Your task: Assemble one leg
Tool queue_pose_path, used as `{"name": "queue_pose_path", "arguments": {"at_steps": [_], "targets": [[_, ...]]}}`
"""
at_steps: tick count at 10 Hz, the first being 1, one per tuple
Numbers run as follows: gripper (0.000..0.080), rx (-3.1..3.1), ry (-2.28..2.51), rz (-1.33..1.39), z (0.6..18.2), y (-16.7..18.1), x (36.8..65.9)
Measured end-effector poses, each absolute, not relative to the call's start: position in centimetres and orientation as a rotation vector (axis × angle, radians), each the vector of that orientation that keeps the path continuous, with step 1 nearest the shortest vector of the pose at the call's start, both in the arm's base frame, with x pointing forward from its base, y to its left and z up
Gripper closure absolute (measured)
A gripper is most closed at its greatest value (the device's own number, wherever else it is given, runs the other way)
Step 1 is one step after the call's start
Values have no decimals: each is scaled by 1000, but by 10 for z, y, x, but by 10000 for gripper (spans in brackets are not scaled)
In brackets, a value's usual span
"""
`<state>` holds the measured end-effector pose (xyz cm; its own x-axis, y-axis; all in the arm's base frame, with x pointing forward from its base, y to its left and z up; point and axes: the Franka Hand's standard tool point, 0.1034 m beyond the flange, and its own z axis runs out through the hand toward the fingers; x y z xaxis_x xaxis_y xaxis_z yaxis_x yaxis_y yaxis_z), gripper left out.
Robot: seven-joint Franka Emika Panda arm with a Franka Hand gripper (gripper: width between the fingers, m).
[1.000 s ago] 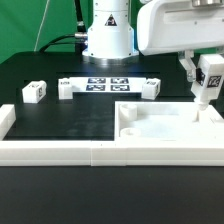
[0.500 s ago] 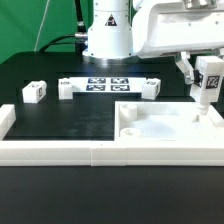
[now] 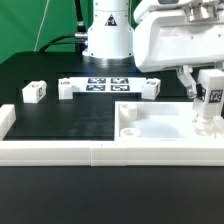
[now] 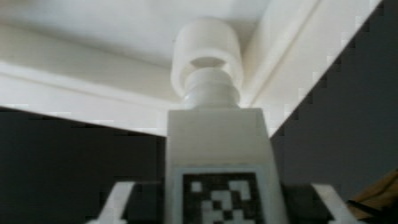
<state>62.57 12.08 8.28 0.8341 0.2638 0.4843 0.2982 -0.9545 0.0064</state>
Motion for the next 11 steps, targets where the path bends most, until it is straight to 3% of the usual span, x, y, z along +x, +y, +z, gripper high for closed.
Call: {"name": "queue_pose_path", "arguments": {"at_steps": [11], "targets": [[512, -2936, -461, -790, 66, 117, 624]]}}
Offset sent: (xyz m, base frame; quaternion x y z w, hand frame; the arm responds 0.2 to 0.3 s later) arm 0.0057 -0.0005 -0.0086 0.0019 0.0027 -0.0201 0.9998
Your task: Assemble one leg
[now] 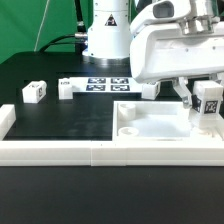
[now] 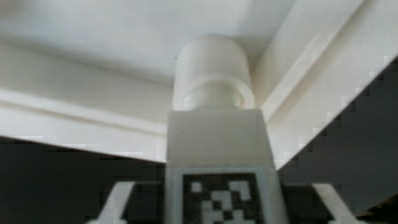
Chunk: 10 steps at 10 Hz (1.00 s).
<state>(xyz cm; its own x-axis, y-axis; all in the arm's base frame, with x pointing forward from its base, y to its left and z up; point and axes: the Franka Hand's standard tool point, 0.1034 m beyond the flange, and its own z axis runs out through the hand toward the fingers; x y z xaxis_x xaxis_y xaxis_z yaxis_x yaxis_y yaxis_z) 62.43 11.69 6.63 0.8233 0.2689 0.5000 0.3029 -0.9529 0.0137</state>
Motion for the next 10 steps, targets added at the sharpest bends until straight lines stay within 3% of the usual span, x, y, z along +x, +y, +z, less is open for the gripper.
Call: {"name": "queue_pose_path", "arguments": {"at_steps": [6, 7, 8, 9, 10], "targets": [[512, -2926, -453, -824, 67, 121, 625], [328, -2926, -453, -823, 67, 121, 625], [328, -2926, -453, -823, 66, 121, 625], [187, -2926, -453, -823, 66, 121, 625], [187, -2926, -453, -823, 66, 121, 625]]}}
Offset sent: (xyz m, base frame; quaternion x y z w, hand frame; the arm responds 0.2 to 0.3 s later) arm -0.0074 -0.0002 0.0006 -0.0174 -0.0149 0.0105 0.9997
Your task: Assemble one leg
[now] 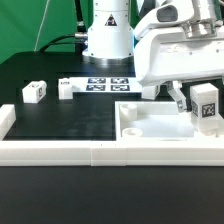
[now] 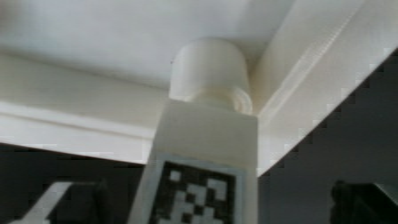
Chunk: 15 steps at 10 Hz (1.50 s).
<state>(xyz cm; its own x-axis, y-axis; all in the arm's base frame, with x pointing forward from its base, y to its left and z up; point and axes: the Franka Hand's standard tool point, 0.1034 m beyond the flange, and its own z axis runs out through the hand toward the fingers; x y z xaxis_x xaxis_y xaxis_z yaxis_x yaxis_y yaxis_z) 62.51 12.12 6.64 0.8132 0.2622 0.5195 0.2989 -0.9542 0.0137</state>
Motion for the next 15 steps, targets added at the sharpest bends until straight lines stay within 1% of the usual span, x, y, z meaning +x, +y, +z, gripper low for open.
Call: {"name": "queue_pose_path", "arguments": {"at_steps": [1, 5, 7, 8, 10, 11, 12, 15], "targets": [[155, -2926, -453, -823, 66, 121, 625], [151, -2927, -454, -818, 68, 121, 625], [151, -2941, -459, -782, 90, 117, 629], [151, -2944, -462, -770, 95, 117, 630], [151, -2950, -466, -736, 92, 118, 628], [151, -2965, -474, -655, 89, 120, 624], [151, -2990, -486, -495, 86, 121, 621], [151, -3020, -486, -112, 86, 117, 630]]}}
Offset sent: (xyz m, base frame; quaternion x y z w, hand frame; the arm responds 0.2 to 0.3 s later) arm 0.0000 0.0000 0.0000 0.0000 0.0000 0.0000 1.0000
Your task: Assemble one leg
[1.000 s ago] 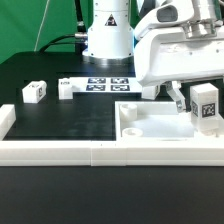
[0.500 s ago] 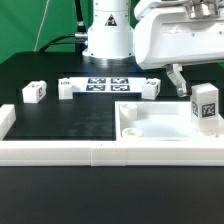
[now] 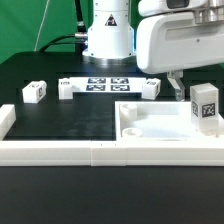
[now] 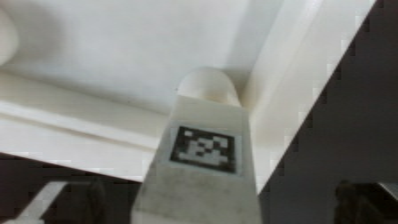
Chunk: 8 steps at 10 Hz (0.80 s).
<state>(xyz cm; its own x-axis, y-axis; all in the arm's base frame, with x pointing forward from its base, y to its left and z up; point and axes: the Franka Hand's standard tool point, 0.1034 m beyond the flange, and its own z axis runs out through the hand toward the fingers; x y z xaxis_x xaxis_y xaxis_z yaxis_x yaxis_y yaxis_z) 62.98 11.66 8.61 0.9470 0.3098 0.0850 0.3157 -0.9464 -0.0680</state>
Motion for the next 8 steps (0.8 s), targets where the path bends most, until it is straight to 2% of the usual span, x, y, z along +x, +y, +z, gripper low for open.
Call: {"name": "queue_pose_path", "arguments": {"at_steps": [2, 5, 6, 7, 8], "targets": [[151, -3006, -488, 162, 88, 118, 627], [151, -3007, -484, 117, 86, 118, 635], [242, -3007, -485, 117, 86, 118, 635], [409, -3007, -485, 117, 86, 118, 635], [409, -3007, -485, 117, 86, 118, 635]]}}
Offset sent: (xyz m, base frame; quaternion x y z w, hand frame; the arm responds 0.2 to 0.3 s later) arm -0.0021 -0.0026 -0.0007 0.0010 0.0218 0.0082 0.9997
